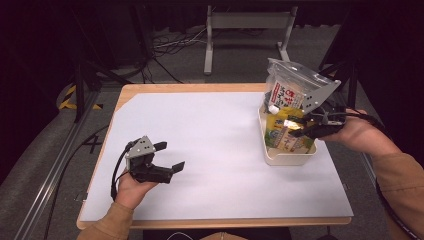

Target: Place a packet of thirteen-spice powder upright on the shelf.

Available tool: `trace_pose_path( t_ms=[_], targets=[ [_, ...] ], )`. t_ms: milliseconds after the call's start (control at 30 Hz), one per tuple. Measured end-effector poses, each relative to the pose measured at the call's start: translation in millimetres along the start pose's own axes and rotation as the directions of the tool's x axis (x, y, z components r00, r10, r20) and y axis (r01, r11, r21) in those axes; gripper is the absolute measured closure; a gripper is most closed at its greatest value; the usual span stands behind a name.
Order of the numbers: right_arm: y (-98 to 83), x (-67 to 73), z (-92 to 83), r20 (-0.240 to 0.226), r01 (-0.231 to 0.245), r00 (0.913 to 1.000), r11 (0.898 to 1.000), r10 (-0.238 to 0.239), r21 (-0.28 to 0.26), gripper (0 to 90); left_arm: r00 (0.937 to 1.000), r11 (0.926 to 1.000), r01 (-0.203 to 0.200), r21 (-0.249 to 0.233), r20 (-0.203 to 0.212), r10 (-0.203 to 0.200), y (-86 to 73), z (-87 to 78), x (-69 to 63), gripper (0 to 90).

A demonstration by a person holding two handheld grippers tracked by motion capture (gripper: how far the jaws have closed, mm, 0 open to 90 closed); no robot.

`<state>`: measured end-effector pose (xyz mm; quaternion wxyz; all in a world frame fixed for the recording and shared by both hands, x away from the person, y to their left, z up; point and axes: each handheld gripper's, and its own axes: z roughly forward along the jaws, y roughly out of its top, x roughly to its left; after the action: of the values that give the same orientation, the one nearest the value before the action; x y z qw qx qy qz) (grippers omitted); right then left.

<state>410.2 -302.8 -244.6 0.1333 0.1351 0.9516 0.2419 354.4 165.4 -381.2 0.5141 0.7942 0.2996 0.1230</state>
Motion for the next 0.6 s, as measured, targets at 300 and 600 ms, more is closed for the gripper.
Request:
trace_pose_path(
  t_ms=[300, 600],
  targets=[
    [-2.4, 1.2, 4.2, -0.044, 0.036, 0.9984, 0.999, -0.035, 0.012, 68.1, 1.0, 1.0, -0.001, 0.006, 0.002, 0.001, -1.0, 1.1, 1.4, 6.6],
    [-3.1, 3.6, 5.2, -0.074, 0.117, 0.9904, 0.993, -0.117, 0.001, 68.2, 0.9998, 0.9999, 0.015, -0.002, 0.014, -0.015, -2.2, 0.2, 3.8, 6.6]
  ],
)
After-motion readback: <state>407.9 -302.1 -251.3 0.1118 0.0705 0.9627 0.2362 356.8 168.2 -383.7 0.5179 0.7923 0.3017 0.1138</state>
